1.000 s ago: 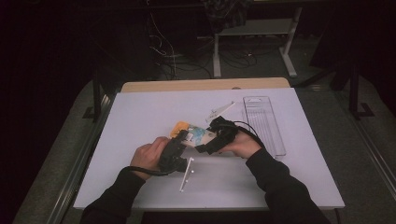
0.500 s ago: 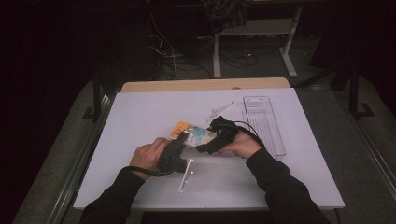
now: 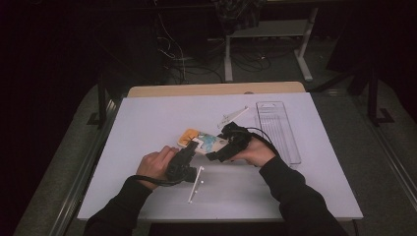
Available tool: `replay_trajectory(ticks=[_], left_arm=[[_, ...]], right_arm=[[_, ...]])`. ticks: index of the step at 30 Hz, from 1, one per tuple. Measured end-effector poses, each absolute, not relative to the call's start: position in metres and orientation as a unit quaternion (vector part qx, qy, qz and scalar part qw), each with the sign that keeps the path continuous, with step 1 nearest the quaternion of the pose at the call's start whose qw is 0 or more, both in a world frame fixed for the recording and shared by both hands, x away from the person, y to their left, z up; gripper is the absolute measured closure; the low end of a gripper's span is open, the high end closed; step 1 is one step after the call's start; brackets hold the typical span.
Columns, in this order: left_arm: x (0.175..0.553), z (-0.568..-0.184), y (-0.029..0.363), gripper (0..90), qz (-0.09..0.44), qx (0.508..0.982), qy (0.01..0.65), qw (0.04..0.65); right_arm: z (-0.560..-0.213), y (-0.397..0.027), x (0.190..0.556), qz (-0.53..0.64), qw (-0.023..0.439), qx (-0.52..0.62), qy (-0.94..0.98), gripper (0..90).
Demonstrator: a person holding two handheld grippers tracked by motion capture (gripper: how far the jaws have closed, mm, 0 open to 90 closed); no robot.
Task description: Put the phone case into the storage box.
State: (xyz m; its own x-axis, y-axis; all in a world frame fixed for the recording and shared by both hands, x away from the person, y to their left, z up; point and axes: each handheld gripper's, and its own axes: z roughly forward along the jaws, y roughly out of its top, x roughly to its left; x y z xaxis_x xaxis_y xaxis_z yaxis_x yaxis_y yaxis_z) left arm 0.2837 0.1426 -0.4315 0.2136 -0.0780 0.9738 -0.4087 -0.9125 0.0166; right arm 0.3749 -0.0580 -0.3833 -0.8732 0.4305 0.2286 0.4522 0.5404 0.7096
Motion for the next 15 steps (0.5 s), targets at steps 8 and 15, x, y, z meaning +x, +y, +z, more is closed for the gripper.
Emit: replay_trajectory(ticks=[8,15], left_arm=[[0.2814,-0.4309,0.142,80.1,0.601,0.771,-0.161,0.137],[0.2813,-0.4301,0.1425,80.3,0.593,0.778,-0.16,0.129]], right_arm=[[-0.3852,-0.0584,0.3754,-0.399,0.028,-0.25,-0.882,7.4],[-0.3855,-0.0594,0.3726,-0.397,0.028,-0.233,-0.887,0.0]])
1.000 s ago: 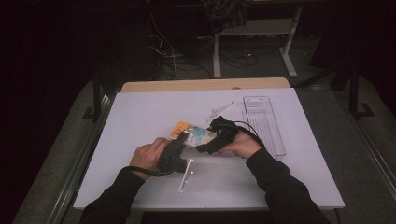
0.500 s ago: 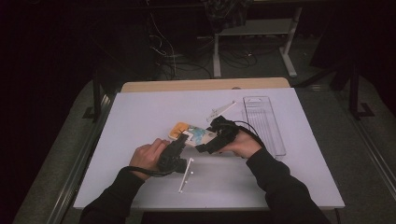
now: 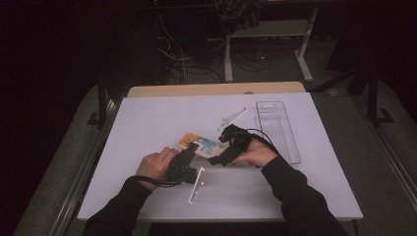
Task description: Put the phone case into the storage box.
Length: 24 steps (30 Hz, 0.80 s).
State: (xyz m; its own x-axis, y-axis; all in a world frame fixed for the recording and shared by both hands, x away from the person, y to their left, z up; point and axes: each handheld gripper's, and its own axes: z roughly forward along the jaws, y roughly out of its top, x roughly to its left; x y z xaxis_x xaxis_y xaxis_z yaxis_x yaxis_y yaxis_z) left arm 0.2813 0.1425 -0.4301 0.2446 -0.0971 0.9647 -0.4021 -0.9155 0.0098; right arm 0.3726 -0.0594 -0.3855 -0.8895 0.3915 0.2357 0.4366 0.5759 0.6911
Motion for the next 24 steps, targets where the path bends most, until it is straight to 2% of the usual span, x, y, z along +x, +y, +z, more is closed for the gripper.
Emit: replay_trajectory(ticks=[24], left_arm=[[0.291,-0.423,0.162,80.2,0.573,0.802,-0.111,0.126]], right_arm=[[-0.384,-0.095,0.364,-0.383,-0.008,-0.263,-0.885,0.0]])
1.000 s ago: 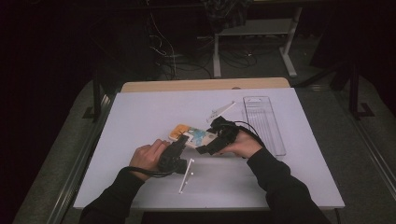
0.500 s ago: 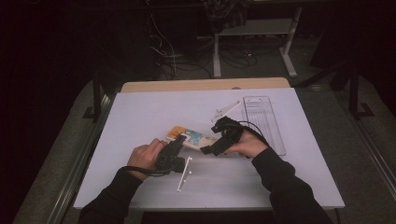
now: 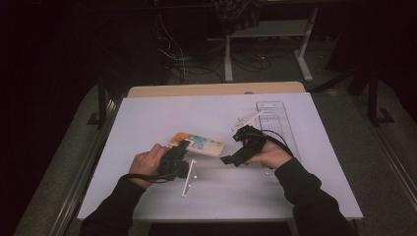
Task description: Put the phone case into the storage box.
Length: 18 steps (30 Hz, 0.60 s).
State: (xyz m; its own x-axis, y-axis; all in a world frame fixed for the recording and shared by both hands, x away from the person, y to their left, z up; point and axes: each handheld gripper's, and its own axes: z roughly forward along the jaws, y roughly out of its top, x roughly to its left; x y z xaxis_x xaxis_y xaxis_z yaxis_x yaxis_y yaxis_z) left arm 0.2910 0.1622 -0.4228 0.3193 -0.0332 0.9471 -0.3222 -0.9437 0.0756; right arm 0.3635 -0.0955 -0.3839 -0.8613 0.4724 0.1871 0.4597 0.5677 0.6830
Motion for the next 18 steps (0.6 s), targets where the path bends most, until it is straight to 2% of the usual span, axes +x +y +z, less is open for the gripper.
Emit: replay_trajectory(ticks=[18], left_arm=[[0.297,-0.417,0.174,80.2,0.549,0.821,-0.068,0.14]], right_arm=[[-0.392,-0.096,0.363,0.373,0.01,0.26,0.891,0.0]])
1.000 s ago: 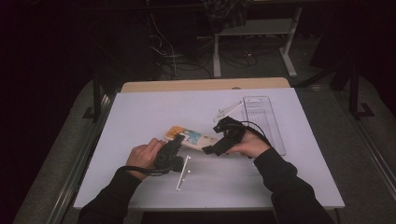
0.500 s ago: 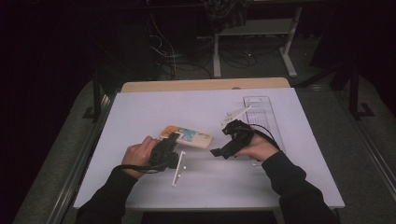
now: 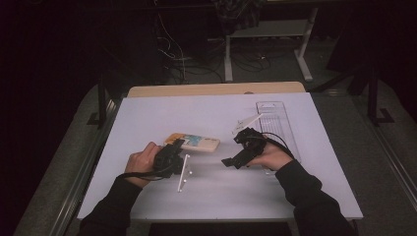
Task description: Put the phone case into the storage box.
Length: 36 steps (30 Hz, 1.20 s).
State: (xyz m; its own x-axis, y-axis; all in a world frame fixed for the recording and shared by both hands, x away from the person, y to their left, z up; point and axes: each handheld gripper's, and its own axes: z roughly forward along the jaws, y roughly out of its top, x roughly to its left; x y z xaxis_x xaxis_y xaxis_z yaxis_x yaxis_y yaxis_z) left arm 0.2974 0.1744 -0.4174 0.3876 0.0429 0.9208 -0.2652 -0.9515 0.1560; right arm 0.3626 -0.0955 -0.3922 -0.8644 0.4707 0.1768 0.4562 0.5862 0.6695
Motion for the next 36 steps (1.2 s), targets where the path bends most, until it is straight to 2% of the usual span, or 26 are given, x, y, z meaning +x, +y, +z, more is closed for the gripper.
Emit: replay_trajectory(ticks=[26,36], left_arm=[[0.305,-0.412,0.181,80.1,0.503,0.844,-0.002,0.187],[0.31,-0.407,0.186,80.2,0.465,0.858,0.051,0.214]], right_arm=[[-0.394,-0.095,0.364,0.366,0.014,0.253,0.895,0.0],[-0.394,-0.095,0.365,0.368,0.012,0.254,0.894,0.0]])
